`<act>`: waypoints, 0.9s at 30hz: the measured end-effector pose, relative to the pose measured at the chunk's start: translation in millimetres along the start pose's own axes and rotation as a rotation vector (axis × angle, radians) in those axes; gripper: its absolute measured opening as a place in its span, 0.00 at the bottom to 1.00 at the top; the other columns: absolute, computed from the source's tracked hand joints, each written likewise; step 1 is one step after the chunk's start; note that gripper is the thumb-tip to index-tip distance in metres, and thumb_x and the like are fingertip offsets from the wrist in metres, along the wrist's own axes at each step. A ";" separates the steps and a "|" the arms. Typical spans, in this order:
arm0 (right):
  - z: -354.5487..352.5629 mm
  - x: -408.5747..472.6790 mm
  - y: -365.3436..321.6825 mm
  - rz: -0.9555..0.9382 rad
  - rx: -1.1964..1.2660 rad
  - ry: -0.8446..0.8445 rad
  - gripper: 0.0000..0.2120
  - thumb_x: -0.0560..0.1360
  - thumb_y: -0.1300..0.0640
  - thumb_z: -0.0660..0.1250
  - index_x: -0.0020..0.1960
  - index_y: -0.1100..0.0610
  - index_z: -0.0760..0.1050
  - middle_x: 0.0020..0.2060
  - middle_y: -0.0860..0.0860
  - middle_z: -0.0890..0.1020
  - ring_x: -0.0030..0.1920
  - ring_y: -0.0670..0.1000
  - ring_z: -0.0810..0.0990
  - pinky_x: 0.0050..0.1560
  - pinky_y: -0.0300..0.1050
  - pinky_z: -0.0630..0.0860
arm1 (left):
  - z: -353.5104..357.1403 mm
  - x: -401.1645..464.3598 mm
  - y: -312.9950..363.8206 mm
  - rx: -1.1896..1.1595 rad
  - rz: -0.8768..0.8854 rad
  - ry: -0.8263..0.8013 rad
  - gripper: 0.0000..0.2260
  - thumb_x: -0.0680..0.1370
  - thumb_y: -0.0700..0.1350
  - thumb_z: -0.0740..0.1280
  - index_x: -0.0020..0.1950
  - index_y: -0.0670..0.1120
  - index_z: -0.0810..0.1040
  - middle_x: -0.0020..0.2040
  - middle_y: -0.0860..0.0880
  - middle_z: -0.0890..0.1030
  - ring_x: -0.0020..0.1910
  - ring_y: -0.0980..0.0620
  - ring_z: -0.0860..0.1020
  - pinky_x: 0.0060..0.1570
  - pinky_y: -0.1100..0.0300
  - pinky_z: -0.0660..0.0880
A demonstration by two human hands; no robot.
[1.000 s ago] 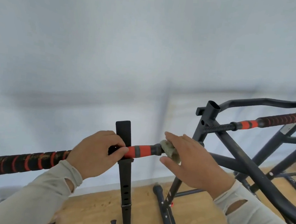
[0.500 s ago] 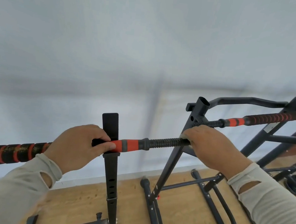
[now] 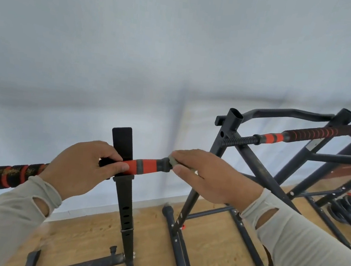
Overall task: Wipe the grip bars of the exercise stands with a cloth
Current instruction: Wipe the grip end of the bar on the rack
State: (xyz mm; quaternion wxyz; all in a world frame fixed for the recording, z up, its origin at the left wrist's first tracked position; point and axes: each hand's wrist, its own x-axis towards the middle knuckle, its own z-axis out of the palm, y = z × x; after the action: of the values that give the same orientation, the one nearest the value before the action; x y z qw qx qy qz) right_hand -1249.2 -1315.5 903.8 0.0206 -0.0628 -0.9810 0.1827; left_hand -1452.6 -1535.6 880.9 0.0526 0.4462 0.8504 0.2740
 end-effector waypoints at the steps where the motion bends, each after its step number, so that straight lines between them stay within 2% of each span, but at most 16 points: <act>1: 2.0 3.4 1.1 -0.003 0.031 0.024 0.13 0.84 0.46 0.54 0.50 0.48 0.74 0.41 0.46 0.79 0.44 0.50 0.77 0.50 0.55 0.77 | -0.3 -0.3 -0.2 0.001 -0.003 0.003 0.06 0.75 0.60 0.70 0.42 0.60 0.83 0.42 0.61 0.81 0.43 0.59 0.77 0.47 0.57 0.75; 2: 4.3 7.8 0.7 0.007 0.051 0.056 0.10 0.83 0.48 0.57 0.47 0.48 0.74 0.40 0.46 0.79 0.43 0.49 0.78 0.49 0.55 0.77 | -0.5 -0.9 0.2 0.000 -0.006 0.006 0.06 0.75 0.60 0.70 0.42 0.60 0.83 0.42 0.61 0.81 0.43 0.59 0.77 0.47 0.57 0.75; 4: 7.3 16.6 1.2 0.050 0.059 0.077 0.04 0.81 0.51 0.61 0.50 0.48 0.75 0.42 0.44 0.82 0.44 0.48 0.79 0.51 0.53 0.78 | -0.5 -1.9 1.0 -0.006 -0.012 0.009 0.06 0.75 0.60 0.70 0.42 0.60 0.83 0.42 0.61 0.81 0.42 0.59 0.77 0.47 0.58 0.74; 7: 6.5 17.7 3.6 0.065 0.025 0.028 0.02 0.81 0.52 0.62 0.52 0.48 0.73 0.43 0.43 0.83 0.42 0.47 0.79 0.48 0.50 0.78 | -0.6 -2.0 2.0 0.007 -0.005 0.008 0.06 0.75 0.60 0.70 0.43 0.60 0.83 0.42 0.61 0.81 0.42 0.59 0.77 0.47 0.57 0.75; 12: -6.2 8.8 11.2 0.042 -0.089 -0.002 0.07 0.84 0.54 0.58 0.48 0.50 0.72 0.36 0.43 0.76 0.39 0.47 0.75 0.43 0.45 0.74 | 0.5 -3.5 0.2 0.021 0.013 0.008 0.06 0.75 0.60 0.70 0.44 0.60 0.83 0.42 0.60 0.81 0.43 0.60 0.77 0.46 0.60 0.74; 16: -32.2 0.0 38.2 0.195 -0.155 -0.051 0.08 0.85 0.50 0.58 0.47 0.47 0.71 0.37 0.47 0.81 0.38 0.49 0.80 0.43 0.50 0.79 | 1.6 -2.5 -0.6 0.031 0.017 0.027 0.07 0.75 0.61 0.69 0.44 0.60 0.83 0.41 0.60 0.80 0.43 0.61 0.77 0.45 0.61 0.74; 19: -41.7 0.7 39.5 0.294 -0.140 -0.075 0.09 0.85 0.51 0.58 0.47 0.48 0.72 0.38 0.45 0.83 0.38 0.47 0.81 0.43 0.45 0.78 | 2.0 -1.5 -1.2 0.038 0.019 0.027 0.08 0.75 0.62 0.69 0.43 0.60 0.83 0.41 0.60 0.80 0.42 0.61 0.77 0.45 0.60 0.74; 23: -12.5 22.2 6.1 0.277 -0.071 0.028 0.07 0.84 0.51 0.55 0.50 0.50 0.70 0.42 0.48 0.84 0.38 0.50 0.79 0.45 0.50 0.79 | 2.3 -1.2 -2.0 0.025 0.018 0.029 0.07 0.75 0.61 0.69 0.42 0.60 0.83 0.41 0.59 0.81 0.42 0.61 0.77 0.44 0.60 0.74; 27: 26.0 31.2 -26.1 0.168 -0.055 0.166 0.07 0.86 0.54 0.54 0.56 0.52 0.70 0.39 0.49 0.78 0.38 0.51 0.77 0.41 0.48 0.73 | 2.6 -2.6 -2.4 0.024 0.020 0.032 0.06 0.75 0.60 0.70 0.41 0.60 0.83 0.41 0.60 0.81 0.42 0.59 0.77 0.43 0.60 0.73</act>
State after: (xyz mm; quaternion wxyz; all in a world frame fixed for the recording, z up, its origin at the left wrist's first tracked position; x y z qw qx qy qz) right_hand -1284.8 -1344.9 889.5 0.0844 -0.1601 -0.9718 0.1511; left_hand -1451.9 -1537.7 877.1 0.0309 0.4510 0.8497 0.2714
